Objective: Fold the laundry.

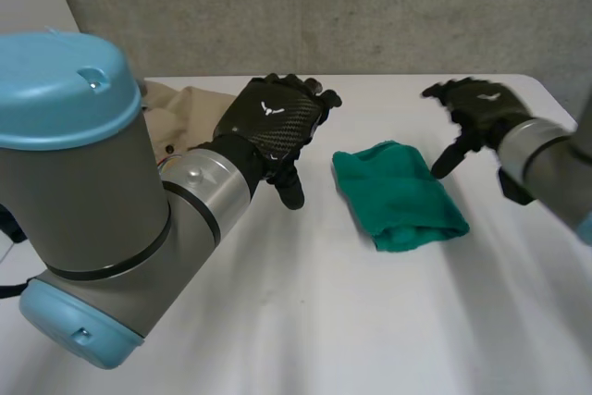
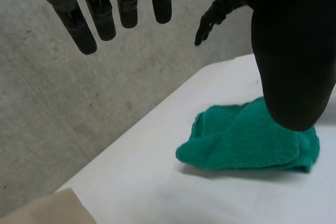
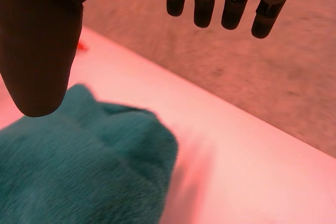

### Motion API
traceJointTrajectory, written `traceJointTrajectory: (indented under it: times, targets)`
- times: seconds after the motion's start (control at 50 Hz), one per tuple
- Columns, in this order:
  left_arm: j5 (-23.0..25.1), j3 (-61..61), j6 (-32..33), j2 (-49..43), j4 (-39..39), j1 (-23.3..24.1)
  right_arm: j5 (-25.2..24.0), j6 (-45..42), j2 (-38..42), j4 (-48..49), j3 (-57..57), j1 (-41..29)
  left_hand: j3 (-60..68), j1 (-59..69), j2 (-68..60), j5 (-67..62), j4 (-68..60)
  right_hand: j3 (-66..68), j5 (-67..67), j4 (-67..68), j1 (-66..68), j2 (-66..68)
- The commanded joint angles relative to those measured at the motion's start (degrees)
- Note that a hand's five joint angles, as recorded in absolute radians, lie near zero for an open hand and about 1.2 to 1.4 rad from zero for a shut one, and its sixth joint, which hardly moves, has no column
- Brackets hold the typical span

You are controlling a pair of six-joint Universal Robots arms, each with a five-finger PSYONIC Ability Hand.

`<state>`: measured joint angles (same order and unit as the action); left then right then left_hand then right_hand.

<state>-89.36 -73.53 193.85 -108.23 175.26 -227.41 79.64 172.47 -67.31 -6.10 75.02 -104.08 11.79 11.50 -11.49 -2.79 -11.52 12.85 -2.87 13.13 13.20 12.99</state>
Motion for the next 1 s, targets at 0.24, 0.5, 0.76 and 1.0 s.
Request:
traceJointTrajectory:
  times: [0.24,0.5,0.76,1.0]
  targets:
    - [0.41,-1.43,-0.31,-0.22,-0.18,0.74,-9.07,10.87,9.03,5.81,11.11,8.10,-1.79,-1.50,1.49,2.79,1.52,-1.51,1.52,-1.79,-1.85,-1.64]
    - [0.41,-2.49,-0.31,0.48,-0.36,-0.40,-6.53,7.27,16.33,11.72,7.52,5.99,-1.79,-1.50,1.49,2.79,1.52,23.83,-23.82,23.55,23.49,23.70]
    - [0.41,-4.51,-0.14,2.06,0.26,-0.93,-1.60,8.76,19.32,18.84,-1.09,8.36,-1.79,-1.50,1.49,2.79,1.52,67.15,-67.13,66.87,66.80,67.01]
    - [0.59,-3.63,-0.31,2.50,0.78,-1.02,10.69,8.67,39.86,11.03,-38.84,15.30,-1.79,-1.50,1.49,2.79,1.52,67.15,-67.13,66.87,66.80,67.01]
